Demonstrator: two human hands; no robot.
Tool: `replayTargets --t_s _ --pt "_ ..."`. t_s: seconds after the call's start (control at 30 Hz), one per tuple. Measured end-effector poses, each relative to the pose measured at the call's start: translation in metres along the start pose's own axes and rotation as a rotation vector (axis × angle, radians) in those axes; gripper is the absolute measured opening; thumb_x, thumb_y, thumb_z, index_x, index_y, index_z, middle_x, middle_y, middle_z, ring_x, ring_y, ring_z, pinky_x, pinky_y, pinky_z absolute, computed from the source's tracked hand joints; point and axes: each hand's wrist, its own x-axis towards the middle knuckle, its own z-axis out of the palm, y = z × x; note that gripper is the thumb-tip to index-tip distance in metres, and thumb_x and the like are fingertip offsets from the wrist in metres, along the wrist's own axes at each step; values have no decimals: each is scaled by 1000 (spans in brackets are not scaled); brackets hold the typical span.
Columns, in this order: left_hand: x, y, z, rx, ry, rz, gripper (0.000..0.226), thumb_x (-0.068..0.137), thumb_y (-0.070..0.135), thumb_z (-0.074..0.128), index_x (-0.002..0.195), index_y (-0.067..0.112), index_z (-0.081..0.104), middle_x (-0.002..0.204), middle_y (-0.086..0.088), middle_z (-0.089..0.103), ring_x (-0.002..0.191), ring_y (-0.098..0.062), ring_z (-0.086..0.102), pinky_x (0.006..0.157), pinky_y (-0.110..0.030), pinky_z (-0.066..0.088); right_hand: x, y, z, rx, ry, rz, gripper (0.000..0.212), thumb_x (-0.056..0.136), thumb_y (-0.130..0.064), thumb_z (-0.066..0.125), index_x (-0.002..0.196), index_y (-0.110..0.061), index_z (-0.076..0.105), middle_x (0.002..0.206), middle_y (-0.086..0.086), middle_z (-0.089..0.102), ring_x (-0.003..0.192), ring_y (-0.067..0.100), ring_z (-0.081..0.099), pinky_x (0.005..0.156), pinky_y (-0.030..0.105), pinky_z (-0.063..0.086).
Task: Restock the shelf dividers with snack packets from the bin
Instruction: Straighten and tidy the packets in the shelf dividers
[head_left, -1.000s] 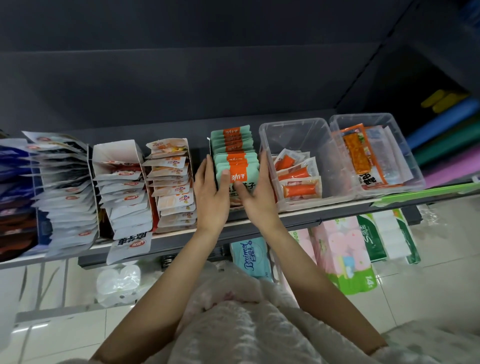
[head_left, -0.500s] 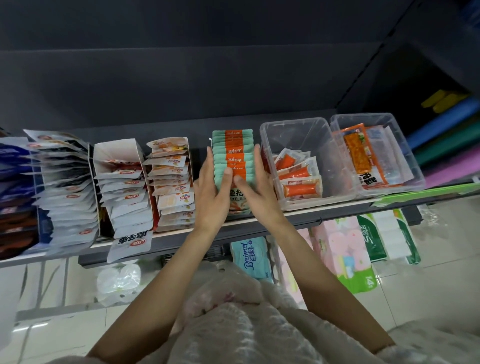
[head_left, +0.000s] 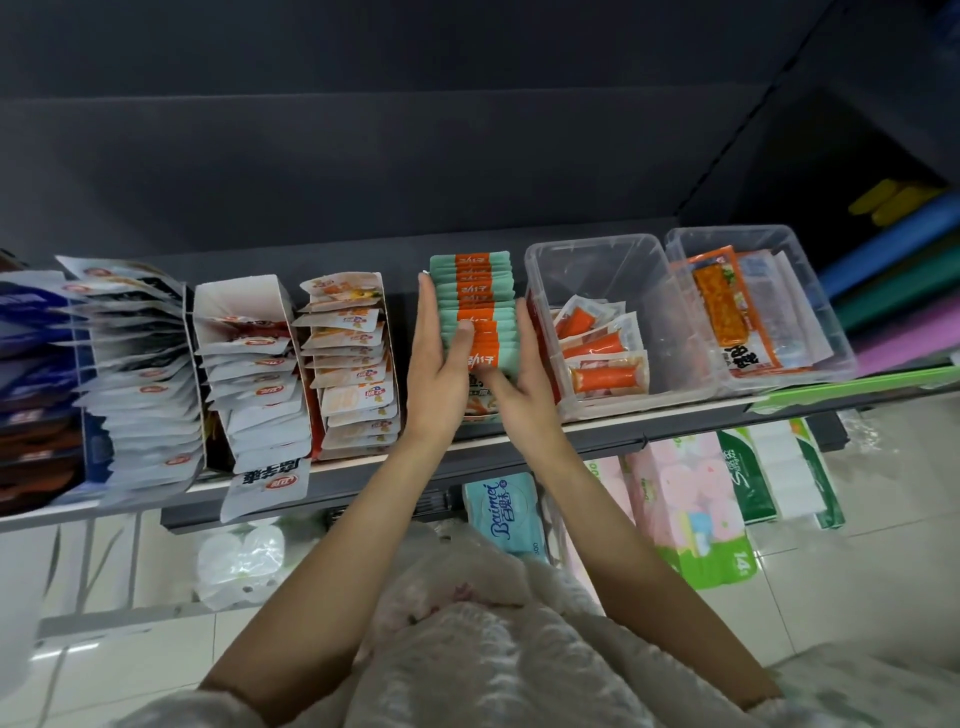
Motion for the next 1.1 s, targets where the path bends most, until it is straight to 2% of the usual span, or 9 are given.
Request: replayTargets --t_s 0.13,0.23,0.37,0.5,0.67,0.8,0.9,1.0,1.1 --pt "1 5 3 -92 -9 -18 65 100 22 44 152 34 7 152 7 31 131 -4 40 109 -30 37 8 -12 -2 -119 -33 -36 75 94 -3 50 152 -22 7 154 -7 26 135 -3 29 109 18 31" --pt "-2 6 5 -164 -30 -58 67 99 14 43 152 34 6 151 4 34 131 -5 42 102 -19 41 10 -14 -4 -255 -9 -64 77 94 -3 50 152 -19 2 159 -5 8 134 -10 8 99 -4 15" --pt "0 8 4 -196 -61 -89 69 100 14 42 152 34 1 154 3 29 133 -9 39 103 -22 40 13 -9 -8 -332 -36 -76 76 94 -4 51 152 -16 3 159 -3 8 135 -9 4 91 -11 9" --pt "-1 6 5 -133 -63 -67 72 95 29 46 151 36 0 157 3 21 139 -11 31 114 -38 30 18 -13 -6 -322 -8 -64 82 89 0 57 152 -18 9 155 -1 22 142 8 20 111 15 24" --pt "-3 9 2 -136 -24 -32 74 88 35 47 150 37 8 156 6 23 140 -9 29 115 -40 30 10 -25 -13 -203 -33 -52 79 90 -4 54 152 -20 6 155 -3 22 140 7 23 111 22 26" --pt "-1 10 3 -122 -25 -20 69 86 47 48 145 52 14 157 6 22 141 -11 28 115 -44 28 17 -26 -13 -155 -24 -65 75 87 -37 48 150 -33 7 156 -6 20 142 9 23 115 45 28" --pt "2 14 3 -127 -37 -62 63 80 58 52 131 71 18 158 6 20 143 -15 26 115 -48 28 27 -30 -11 -161 -29 -49 72 90 -49 44 150 -31 10 156 -12 17 141 7 22 115 46 28" --pt "6 17 1 -209 -81 -94 73 88 49 52 145 54 6 157 2 21 139 -17 34 112 -47 33 34 -31 -17 38 -122 26 62 99 -31 42 151 -33 9 150 -15 23 135 5 30 114 41 31" --pt "5 18 1 -285 -103 -116 63 102 24 38 150 39 0 152 -1 33 132 -17 44 108 -43 38 34 -25 -24 152 -189 47 61 98 -29 43 151 -34 12 150 -15 24 135 8 33 110 35 35"
